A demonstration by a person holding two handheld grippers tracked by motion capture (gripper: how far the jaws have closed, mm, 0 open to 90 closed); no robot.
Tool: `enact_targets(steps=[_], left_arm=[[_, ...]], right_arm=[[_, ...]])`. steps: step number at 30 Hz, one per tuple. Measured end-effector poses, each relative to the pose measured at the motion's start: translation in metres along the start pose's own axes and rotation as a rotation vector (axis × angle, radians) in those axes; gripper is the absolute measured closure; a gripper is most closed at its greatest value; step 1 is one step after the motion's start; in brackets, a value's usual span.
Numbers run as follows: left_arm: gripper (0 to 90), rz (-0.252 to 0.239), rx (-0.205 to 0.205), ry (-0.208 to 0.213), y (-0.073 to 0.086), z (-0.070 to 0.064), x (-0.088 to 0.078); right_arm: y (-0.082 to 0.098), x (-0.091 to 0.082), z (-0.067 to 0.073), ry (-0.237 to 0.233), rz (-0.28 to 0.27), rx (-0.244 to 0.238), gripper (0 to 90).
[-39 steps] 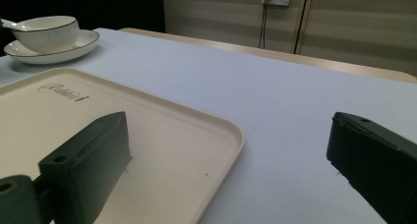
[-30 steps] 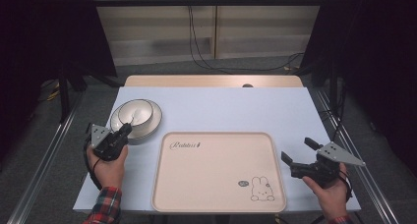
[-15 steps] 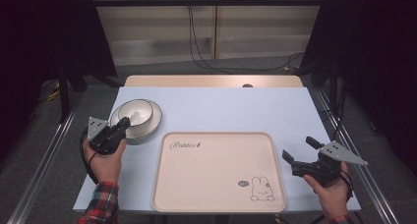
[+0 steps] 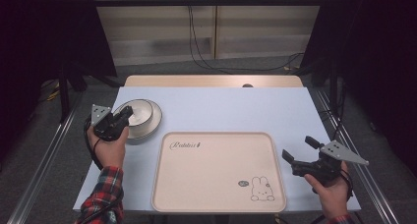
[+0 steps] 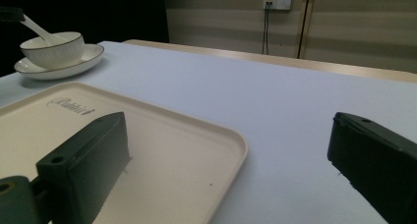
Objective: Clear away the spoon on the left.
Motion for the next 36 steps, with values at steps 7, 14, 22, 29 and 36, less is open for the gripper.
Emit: enact_targets(steps=[7,14,22,29,36], left_arm=[[85.0,-0.028,-0.005,0.015,-0.008,-0.002,0.01],[84.7,-0.068,-0.022,0.014,-0.015,0.001,0.023],[84.4,-0.112,-0.013,0.012,-0.019,0.003,0.042],[84.0,-0.127,-0.018,0.012,-0.016,0.003,0.052],[85.2,-0.104,-0.035,0.004,-0.017,0.008,0.048]], right_arm=[[0.0,0.001,0.0,-0.008,0.003,-0.025,1.5],[0.001,0.002,0.001,-0.007,0.006,-0.031,1.3],[0.002,0.003,0.002,-0.007,0.016,-0.041,1.2],[0.002,0.004,0.002,-0.008,0.017,-0.051,1.2],[0.002,0.004,0.002,-0.009,0.017,-0.056,1.2]])
Point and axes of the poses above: each handheld gripper's, and its own axes: x roughly forward along the jaws, y roughly out of its underside, z roughly to its left, the point moved 8 cm from there along x, roughly forward along the jaws, and after that the axes turned 15 degrees about -x, right-handed, at the moved point
